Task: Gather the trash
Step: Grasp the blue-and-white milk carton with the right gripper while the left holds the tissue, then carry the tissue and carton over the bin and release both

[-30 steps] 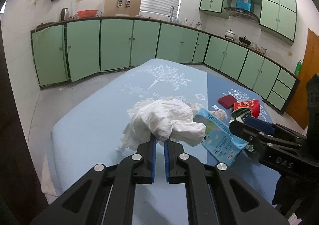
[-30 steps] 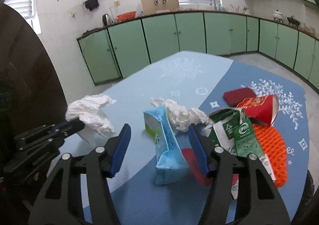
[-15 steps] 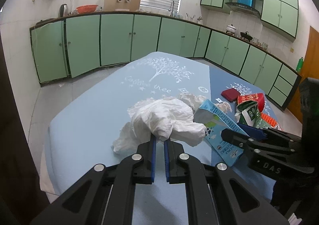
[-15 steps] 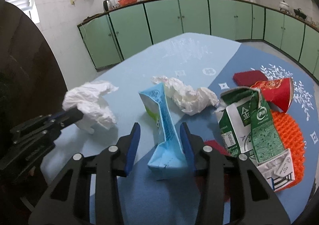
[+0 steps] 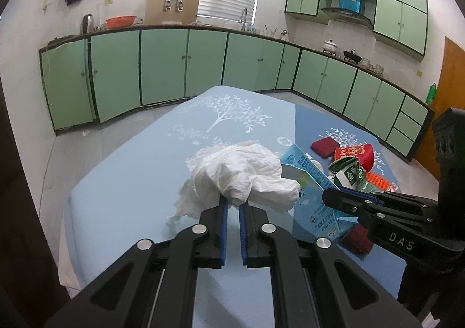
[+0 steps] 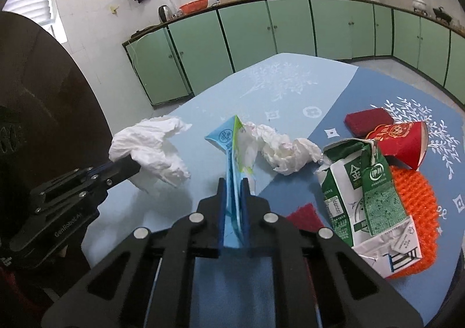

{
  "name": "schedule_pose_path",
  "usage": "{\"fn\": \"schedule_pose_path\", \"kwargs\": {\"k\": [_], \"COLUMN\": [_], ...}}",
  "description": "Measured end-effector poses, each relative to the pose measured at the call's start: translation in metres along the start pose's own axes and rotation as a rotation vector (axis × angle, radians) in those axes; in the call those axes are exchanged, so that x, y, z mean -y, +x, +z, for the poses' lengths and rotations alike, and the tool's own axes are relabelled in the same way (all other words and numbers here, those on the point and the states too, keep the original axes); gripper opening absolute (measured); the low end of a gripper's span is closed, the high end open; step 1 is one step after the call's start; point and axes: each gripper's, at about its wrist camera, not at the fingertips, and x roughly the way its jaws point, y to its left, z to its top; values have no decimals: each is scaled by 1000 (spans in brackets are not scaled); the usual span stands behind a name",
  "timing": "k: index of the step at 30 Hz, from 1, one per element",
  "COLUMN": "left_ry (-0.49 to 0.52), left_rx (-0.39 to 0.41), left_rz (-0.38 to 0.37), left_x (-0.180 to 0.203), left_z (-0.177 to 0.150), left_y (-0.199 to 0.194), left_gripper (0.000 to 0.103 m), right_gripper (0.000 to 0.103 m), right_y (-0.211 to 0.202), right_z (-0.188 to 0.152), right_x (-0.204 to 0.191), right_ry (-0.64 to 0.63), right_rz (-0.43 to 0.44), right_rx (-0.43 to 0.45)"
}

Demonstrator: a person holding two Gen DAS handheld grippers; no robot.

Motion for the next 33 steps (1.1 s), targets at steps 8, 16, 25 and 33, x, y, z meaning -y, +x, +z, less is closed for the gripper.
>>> {"fn": "schedule_pose_path", "kwargs": {"k": [8,16,25,33], "left_ry": [12,57,131,207], "left_rx": [39,104,104,67], "left_rz": [-31,-109,-242,-368], "left_x": [11,41,100,163], "left_z": [10,33,41,36], "left_y": [-12,-23,-11,5], "left_gripper": [7,7,7,7], "right_gripper": [8,8,8,8], "right_y": [-44,-99,-137,-177], "right_z": [16,31,11,-20], "right_x": [8,33,79,130], "right_ry": [71,109,173,255], "right_rz": [71,22,-123,-246], "right_rx": [131,254,296,326]}}
